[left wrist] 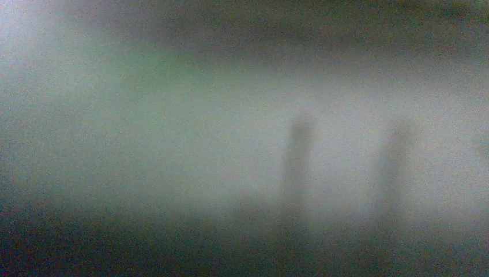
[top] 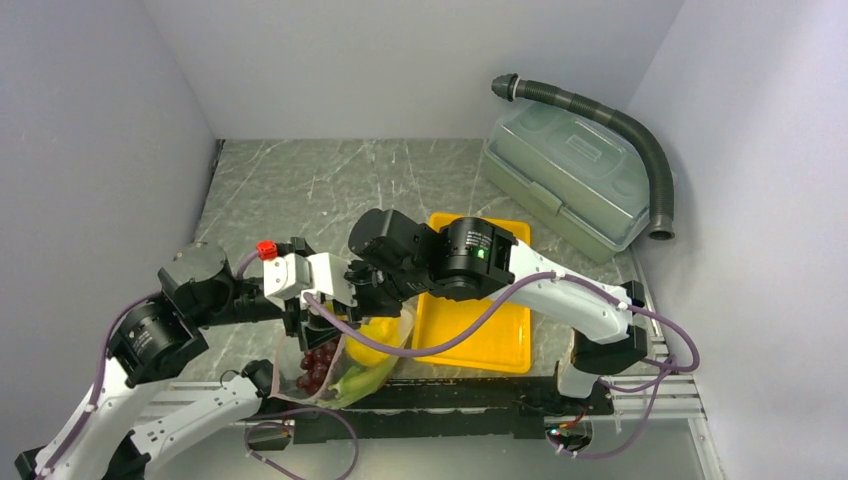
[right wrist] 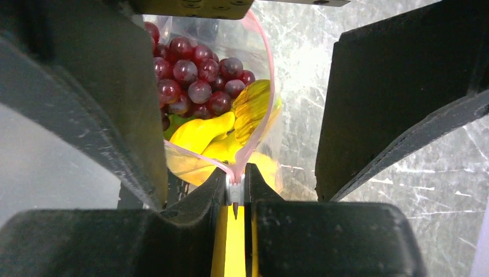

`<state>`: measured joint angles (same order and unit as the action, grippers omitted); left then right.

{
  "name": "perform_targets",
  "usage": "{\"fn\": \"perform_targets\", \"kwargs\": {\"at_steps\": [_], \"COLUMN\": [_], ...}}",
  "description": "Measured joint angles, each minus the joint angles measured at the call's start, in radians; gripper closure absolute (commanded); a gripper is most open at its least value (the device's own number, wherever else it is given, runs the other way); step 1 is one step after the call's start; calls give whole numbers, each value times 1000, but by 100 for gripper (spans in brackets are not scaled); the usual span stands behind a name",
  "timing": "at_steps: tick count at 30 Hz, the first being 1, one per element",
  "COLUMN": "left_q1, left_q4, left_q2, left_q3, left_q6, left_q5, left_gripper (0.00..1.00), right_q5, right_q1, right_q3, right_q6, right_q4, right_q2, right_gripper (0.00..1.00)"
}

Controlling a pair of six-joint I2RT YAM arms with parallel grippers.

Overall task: Place the food in the zip-top bag and seal the zipper
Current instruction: Zip the zipper food storage bag at the center of the board.

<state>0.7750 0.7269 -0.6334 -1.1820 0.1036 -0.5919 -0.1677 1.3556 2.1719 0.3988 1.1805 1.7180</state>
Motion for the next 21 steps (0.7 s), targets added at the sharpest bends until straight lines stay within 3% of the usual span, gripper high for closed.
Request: {"fn": "perform_targets", "kwargs": {"at_steps": [12,21], "left_q1": [-2,-12], "left_q4": [21,22], "left_q2": [-5,-6], "left_q3": [0,0], "left_q6": [0,-42], "left_q5": [18,40], "left_gripper": [36,35], "right_q5": [-3,79], "right_q1": [-4,2], "right_q3": [26,40], "right_q6": [-67,-135], "right_q4": [54,63], "right_q2": [0,0], "right_gripper": [100,100]}}
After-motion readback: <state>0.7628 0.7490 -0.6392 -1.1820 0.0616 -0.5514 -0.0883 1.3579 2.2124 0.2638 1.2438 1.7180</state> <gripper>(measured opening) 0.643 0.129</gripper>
